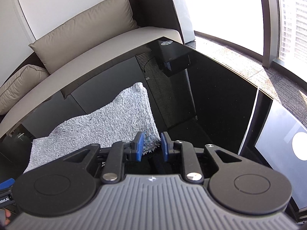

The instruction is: Fold towel

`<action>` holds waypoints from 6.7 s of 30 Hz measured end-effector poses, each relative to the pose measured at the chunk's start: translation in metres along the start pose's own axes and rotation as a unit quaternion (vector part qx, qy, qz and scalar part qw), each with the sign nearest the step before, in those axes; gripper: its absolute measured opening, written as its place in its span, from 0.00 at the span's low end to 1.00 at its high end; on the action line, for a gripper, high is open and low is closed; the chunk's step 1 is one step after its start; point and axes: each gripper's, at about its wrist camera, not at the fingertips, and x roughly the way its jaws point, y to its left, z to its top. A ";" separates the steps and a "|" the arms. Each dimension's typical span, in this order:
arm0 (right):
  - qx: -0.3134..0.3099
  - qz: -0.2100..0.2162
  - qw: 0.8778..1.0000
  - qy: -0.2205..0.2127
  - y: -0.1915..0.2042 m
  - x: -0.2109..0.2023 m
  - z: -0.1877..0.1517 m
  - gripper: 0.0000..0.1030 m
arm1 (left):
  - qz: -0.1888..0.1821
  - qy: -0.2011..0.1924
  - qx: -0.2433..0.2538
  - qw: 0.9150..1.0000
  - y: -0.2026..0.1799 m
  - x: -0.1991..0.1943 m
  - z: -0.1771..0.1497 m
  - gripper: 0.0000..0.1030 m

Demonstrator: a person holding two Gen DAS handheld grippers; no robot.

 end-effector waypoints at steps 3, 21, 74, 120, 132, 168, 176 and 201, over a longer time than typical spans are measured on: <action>0.013 0.006 1.000 -0.006 -0.001 -0.002 0.002 0.07 | -0.001 0.001 -0.001 1.000 0.000 0.000 -0.001 0.99; 0.072 0.044 0.995 -0.050 0.003 -0.012 0.012 0.06 | 0.001 0.008 -0.009 1.000 0.004 -0.002 0.000 0.99; -0.235 0.343 0.904 0.099 0.179 0.006 -0.035 0.06 | 0.039 0.041 -0.068 0.996 0.056 -0.012 -0.001 0.99; -0.229 0.267 0.935 0.039 0.177 0.032 -0.012 0.42 | 0.038 0.031 -0.102 0.994 0.071 -0.009 0.014 0.99; -0.293 0.196 0.935 0.047 0.233 0.071 -0.039 0.41 | 0.035 0.031 -0.105 0.993 0.080 -0.012 0.014 0.99; -0.347 0.159 0.924 0.012 0.249 0.075 -0.057 0.15 | 0.036 0.032 -0.113 0.992 0.084 -0.013 0.017 0.99; -0.305 0.190 0.933 0.003 0.237 0.064 -0.040 0.11 | 0.038 0.033 -0.114 0.992 0.083 -0.012 0.017 0.99; -0.218 0.293 0.931 0.021 0.206 0.043 -0.012 0.36 | 0.043 0.031 -0.121 0.991 0.090 -0.013 0.022 0.99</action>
